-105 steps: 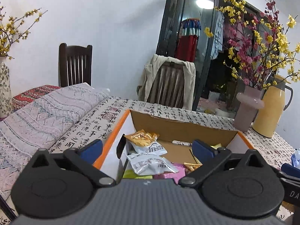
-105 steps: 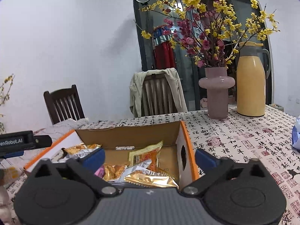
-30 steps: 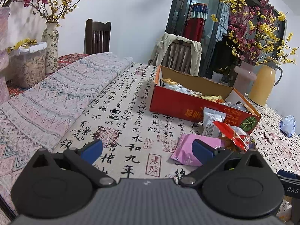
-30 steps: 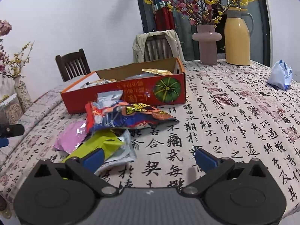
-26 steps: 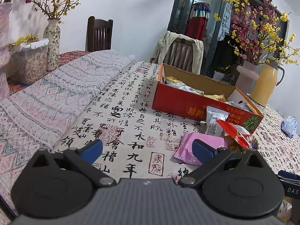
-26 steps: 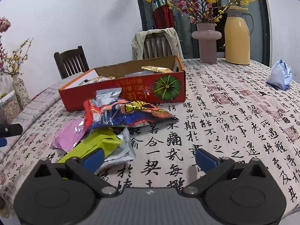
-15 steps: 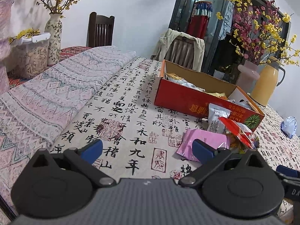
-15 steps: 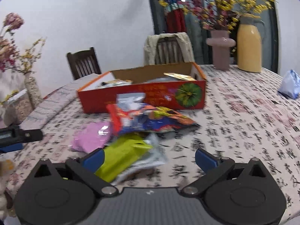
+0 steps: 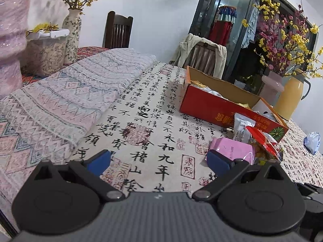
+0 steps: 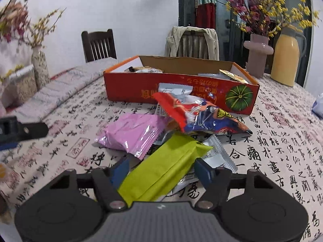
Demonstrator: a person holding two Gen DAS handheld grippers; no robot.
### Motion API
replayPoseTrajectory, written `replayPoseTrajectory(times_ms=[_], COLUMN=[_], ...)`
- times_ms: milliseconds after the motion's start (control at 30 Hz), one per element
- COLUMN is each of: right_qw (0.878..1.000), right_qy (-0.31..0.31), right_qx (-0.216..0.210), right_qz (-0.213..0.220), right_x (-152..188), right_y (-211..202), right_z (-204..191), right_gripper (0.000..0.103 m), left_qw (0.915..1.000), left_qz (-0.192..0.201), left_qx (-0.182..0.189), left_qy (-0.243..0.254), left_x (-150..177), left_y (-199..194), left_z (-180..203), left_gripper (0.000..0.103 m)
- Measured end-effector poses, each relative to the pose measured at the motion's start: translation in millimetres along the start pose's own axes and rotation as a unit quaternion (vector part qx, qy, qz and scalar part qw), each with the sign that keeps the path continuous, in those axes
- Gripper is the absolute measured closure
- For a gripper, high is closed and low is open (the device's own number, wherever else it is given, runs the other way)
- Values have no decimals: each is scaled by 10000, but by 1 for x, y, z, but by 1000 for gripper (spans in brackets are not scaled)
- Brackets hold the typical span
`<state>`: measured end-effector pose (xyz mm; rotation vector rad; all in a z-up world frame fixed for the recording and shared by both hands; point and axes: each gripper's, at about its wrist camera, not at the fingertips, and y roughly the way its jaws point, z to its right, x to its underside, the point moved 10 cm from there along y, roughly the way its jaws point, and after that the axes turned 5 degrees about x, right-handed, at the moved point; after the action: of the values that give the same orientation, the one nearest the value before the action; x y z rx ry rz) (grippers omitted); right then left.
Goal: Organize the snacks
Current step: 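Grasp the lime-green packet on the pile with the right gripper, then grasp the pink packet with the left gripper while the right gripper holds the green packet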
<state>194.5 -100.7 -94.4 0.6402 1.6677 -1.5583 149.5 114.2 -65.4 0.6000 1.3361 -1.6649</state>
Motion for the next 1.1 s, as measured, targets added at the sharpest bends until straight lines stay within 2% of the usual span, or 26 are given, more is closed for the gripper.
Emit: replayPoseTrajectory(times_ms=[100, 200, 333, 733, 933, 1100], right_qw=[9998, 9992, 9988, 9985, 9972, 9963], right_qy=[-196, -391, -487, -106, 170, 423], right_qx=[18, 118, 85, -335, -328, -150], right_qz=[25, 1, 20, 411, 656, 730], right_x=[3, 6, 6, -2, -7, -11], right_y=[-3, -4, -5, -34, -48, -43], right_z=[1, 8, 12, 31, 56, 84], right_gripper=[55, 65, 67, 68, 68, 68], left_qw=[9999, 9997, 9995, 9998, 9999, 9993], left_qz=[7, 15, 9, -58, -155, -273], left_qx=[-75, -135, -172, -143, -54, 94], left_qy=[-82, -191, -269, -149, 25, 241], left_x=[0, 0, 1, 3, 7, 11], left_y=[-1, -3, -4, -3, 3, 11], left_z=[-11, -22, -29, -18, 2, 27], left_gripper=[0, 0, 0, 0, 0, 0])
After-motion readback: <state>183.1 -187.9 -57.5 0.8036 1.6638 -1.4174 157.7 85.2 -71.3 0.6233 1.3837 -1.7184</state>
